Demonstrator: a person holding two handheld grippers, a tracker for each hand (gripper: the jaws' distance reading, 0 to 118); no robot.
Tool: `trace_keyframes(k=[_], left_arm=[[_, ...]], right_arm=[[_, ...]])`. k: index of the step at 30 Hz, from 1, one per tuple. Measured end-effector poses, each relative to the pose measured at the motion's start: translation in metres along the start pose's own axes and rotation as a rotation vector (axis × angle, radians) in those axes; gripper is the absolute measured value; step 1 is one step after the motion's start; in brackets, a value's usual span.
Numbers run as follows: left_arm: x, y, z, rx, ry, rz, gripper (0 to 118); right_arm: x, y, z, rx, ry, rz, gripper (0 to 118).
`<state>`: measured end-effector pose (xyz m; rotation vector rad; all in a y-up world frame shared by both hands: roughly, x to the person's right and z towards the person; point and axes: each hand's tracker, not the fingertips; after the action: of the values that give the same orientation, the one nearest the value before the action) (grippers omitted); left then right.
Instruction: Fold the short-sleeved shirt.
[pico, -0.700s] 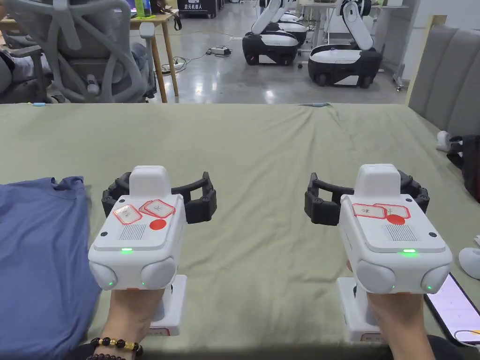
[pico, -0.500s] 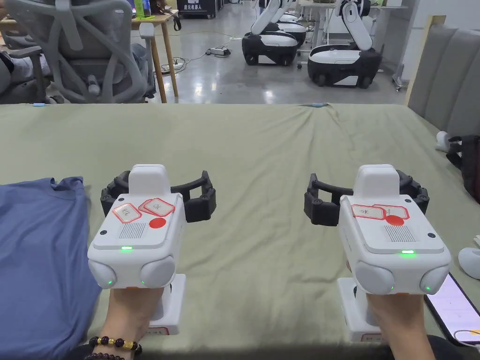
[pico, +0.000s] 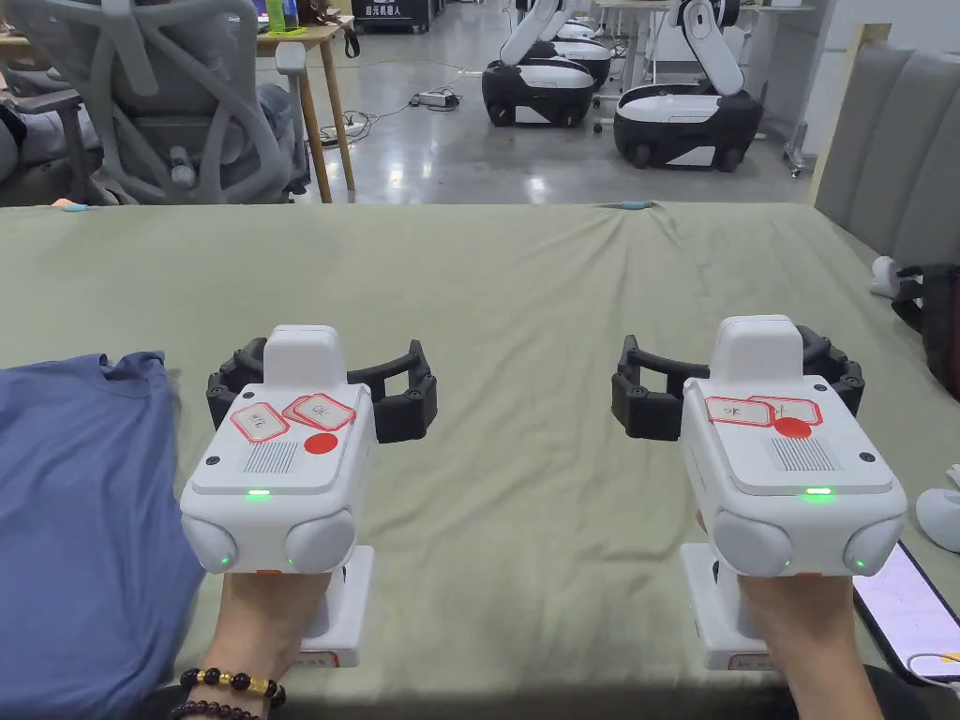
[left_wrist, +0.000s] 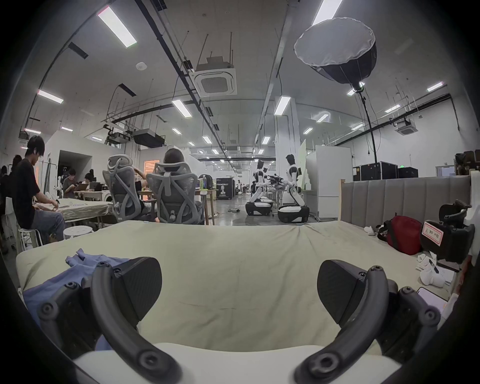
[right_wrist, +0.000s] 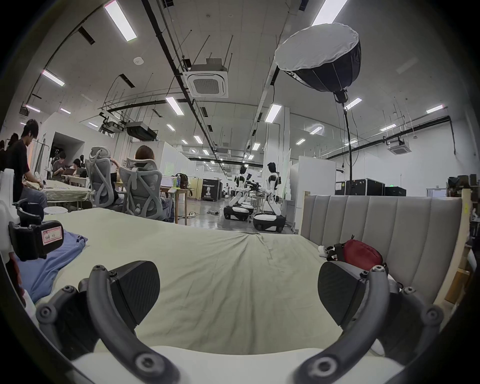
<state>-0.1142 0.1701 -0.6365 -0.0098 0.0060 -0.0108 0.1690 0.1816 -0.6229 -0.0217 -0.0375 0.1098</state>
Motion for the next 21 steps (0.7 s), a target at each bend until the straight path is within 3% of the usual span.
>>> trace_keyframes(k=[21], left_arm=[[-0.0011, -0.0001, 0.0007, -0.005, -0.006, -0.006, 118]], right_arm=[[-0.0024, 0.0, -0.002, -0.026, 0.003, 0.008, 118]])
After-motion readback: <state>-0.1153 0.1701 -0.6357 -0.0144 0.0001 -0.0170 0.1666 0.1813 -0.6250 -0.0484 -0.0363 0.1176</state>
